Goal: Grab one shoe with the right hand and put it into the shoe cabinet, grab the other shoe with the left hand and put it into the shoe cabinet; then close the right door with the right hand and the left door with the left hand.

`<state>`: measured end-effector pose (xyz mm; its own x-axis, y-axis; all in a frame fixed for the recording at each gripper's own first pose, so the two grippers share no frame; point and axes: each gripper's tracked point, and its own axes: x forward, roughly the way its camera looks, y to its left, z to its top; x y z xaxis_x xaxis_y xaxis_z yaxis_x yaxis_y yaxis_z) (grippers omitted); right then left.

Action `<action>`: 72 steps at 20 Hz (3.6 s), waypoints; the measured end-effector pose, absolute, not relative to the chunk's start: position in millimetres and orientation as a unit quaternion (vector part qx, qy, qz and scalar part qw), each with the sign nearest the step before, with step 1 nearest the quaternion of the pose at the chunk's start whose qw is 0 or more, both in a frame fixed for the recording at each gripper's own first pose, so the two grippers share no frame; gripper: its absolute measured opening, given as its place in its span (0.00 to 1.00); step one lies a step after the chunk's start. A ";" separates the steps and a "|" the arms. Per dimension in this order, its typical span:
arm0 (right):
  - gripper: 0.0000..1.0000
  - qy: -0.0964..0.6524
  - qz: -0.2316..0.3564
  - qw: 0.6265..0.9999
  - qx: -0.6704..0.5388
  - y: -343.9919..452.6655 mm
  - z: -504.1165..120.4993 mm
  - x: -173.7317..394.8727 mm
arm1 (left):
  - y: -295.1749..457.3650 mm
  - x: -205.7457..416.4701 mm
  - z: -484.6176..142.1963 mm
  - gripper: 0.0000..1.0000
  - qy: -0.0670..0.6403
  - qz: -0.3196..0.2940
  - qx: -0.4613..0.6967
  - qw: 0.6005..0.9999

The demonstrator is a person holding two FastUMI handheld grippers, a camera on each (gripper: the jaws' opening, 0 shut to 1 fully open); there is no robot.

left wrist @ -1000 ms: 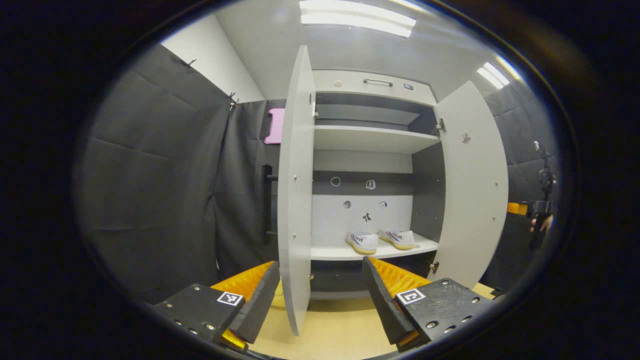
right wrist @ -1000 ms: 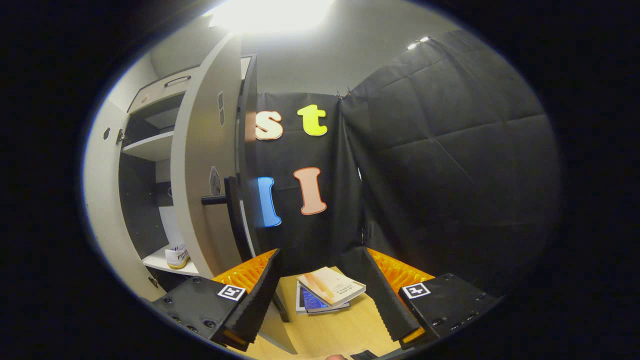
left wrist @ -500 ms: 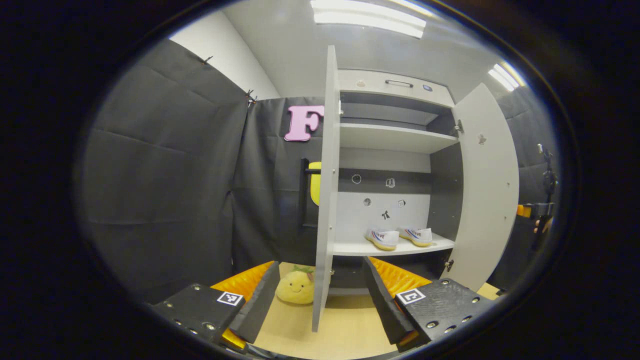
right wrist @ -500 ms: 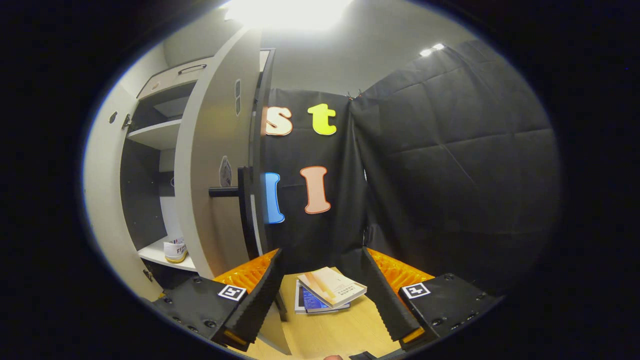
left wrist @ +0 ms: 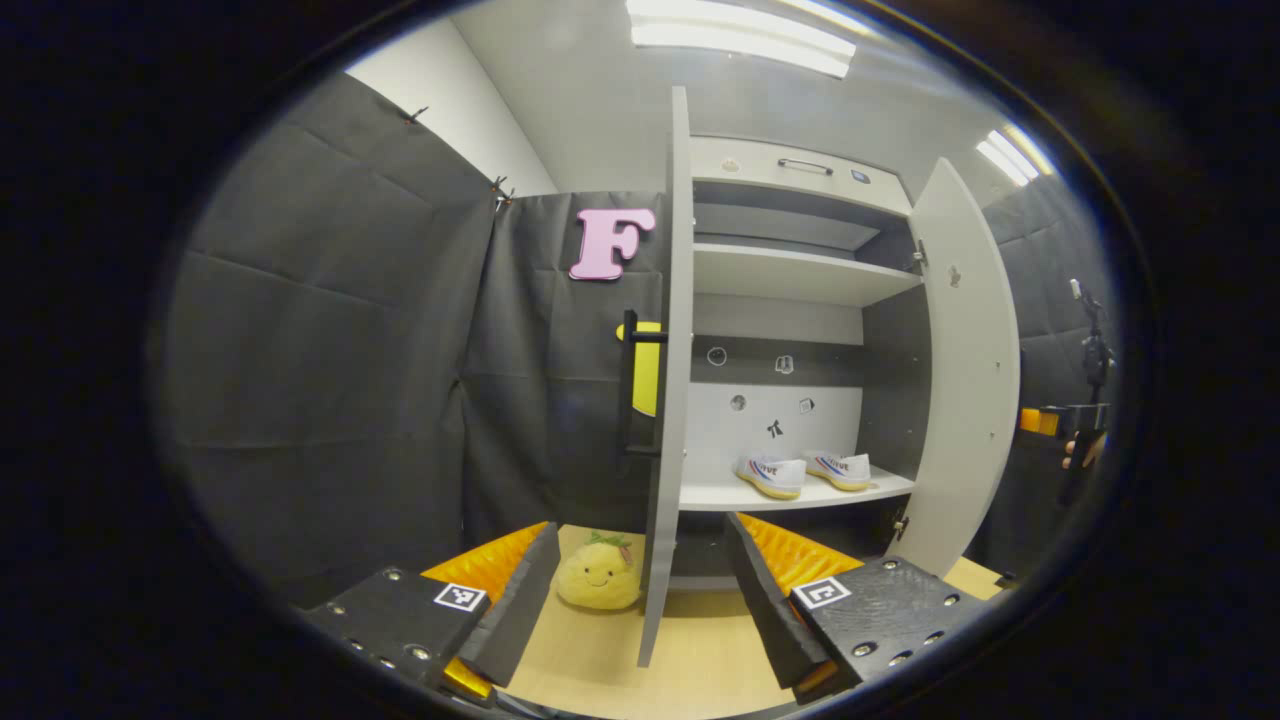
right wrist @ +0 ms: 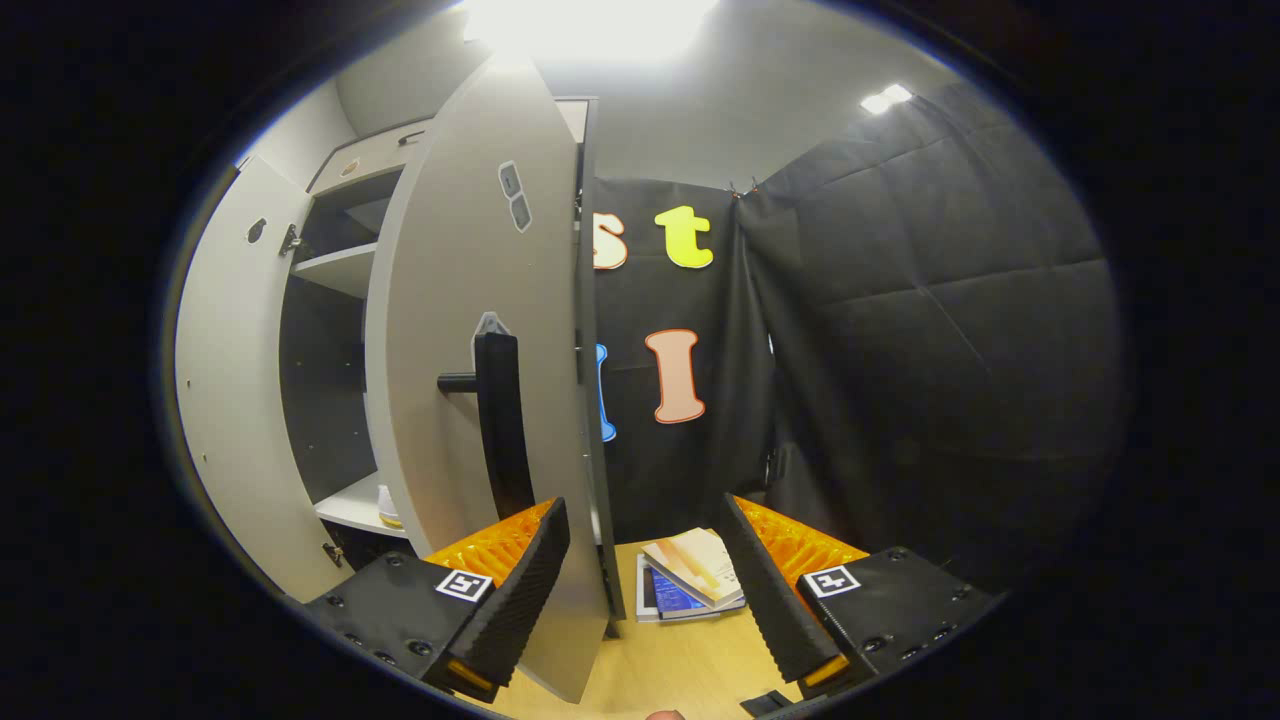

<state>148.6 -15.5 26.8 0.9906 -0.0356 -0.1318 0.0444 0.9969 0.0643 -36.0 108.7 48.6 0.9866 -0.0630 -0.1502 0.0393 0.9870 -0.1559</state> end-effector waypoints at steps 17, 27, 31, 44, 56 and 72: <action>0.97 0.057 0.052 0.997 0.010 123.6 23.8 192.1 | 201.2 -51.5 12.5 0.95 0.107 0.045 -0.085 0.990; 0.98 0.068 0.084 0.994 0.016 105.2 13.8 152.6 | 216.1 -1.8 15.9 0.95 0.106 0.049 -0.080 0.990; 0.98 0.075 0.087 0.993 0.028 83.7 7.0 135.0 | 223.4 40.3 24.5 0.95 0.096 0.047 -0.063 0.992; 0.98 0.083 0.011 0.996 0.015 -8.6 -5.1 119.9 | 202.4 122.2 50.9 0.94 0.071 0.033 -0.066 0.995; 0.98 0.094 0.022 0.995 0.027 -24.4 -16.2 121.4 | 132.1 112.7 61.5 0.94 0.067 -0.011 -0.061 0.996; 0.97 0.098 -0.014 0.994 0.041 -93.0 -18.5 101.6 | -24.0 156.0 58.1 0.94 0.071 -0.081 -0.067 0.992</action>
<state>101.6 -93.0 -18.5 0.9804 -0.0200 -0.1958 0.0359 0.9963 0.0783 156.0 -24.0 58.1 0.9766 -0.1709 -0.1302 0.1518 0.9778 -0.1443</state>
